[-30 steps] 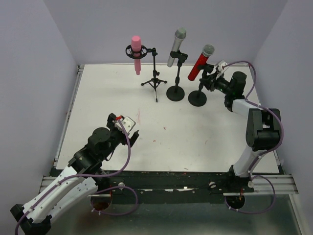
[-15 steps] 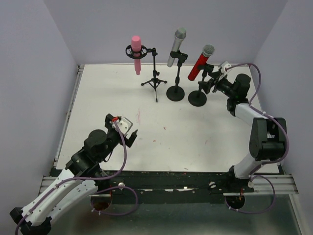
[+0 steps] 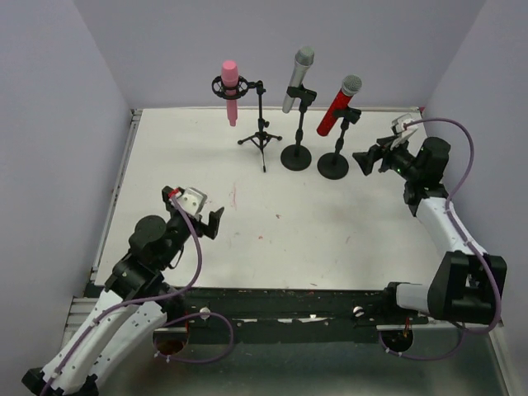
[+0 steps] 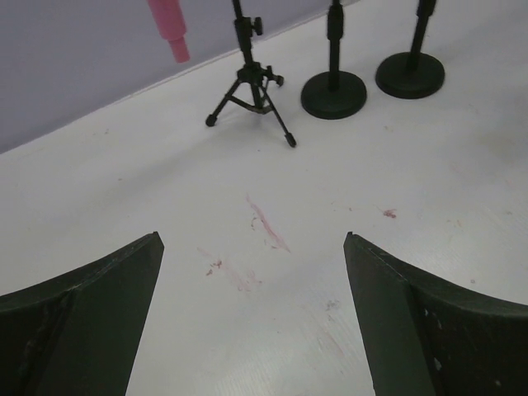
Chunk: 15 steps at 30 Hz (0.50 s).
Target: Attach the microphones to the stand
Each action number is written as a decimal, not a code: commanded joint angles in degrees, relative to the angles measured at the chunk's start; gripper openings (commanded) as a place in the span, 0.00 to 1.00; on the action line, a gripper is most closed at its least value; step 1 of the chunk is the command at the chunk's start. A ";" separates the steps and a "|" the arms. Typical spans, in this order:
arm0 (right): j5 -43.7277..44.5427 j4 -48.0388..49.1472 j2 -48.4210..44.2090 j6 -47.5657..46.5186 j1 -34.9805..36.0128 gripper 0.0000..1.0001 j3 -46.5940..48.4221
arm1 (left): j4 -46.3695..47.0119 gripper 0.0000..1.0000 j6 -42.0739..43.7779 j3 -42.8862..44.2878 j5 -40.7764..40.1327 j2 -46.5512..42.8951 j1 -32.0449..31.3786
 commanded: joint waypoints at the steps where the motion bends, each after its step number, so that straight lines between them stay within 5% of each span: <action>1: 2.13 -17.50 -6.21 1.78 -2.89 1.00 4.05 | 2.02 0.99 -7.91 5.09 9.48 3.46 12.33; 7: 12.48 -29.20 -15.70 12.65 -3.42 1.00 7.31 | 0.00 0.99 -20.57 10.37 17.15 11.46 30.88; 15: 20.06 -31.95 -26.34 20.86 -3.69 1.00 1.70 | -1.16 0.99 -16.29 8.20 9.25 8.76 31.35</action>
